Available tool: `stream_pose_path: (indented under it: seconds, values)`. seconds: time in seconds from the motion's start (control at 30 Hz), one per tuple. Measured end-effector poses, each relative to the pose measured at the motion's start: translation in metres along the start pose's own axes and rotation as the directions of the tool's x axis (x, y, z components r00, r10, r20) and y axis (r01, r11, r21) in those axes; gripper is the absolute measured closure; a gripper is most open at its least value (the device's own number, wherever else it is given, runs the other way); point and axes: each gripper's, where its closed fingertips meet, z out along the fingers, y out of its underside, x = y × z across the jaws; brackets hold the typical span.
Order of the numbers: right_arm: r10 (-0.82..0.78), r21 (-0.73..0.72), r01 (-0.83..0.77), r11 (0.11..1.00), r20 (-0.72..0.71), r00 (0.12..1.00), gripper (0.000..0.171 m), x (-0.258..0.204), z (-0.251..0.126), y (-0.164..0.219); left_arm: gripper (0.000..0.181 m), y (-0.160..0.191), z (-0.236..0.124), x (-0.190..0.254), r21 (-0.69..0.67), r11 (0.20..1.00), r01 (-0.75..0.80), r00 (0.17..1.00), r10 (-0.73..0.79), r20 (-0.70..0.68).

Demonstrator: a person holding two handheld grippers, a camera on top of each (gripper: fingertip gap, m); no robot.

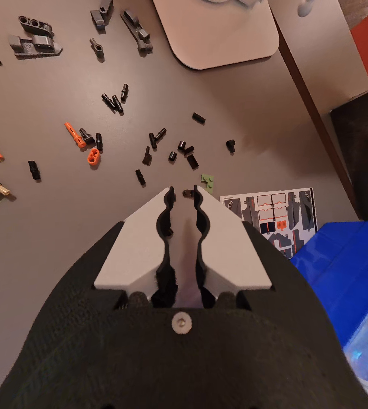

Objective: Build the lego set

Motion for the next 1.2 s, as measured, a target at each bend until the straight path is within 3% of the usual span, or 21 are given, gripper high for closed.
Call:
stream_pose_path:
  seconds: [0.7, 1.2]
  values:
    - [-0.002, 0.099, -0.013, 0.995, 0.157, 0.988, 0.158, -0.071, -0.037, -0.012, 0.175, 0.006, -0.001, -0.006, -0.006, 1.0, 0.019, 1.0, -0.019, 0.006]
    - [0.099, 0.092, -0.108, 0.99, 0.091, 0.991, 0.154, -0.097, -0.063, 0.013, 0.175, 0.006, 0.006, 0.007, -0.013, 1.0, 0.01, 0.999, -0.01, -0.036]
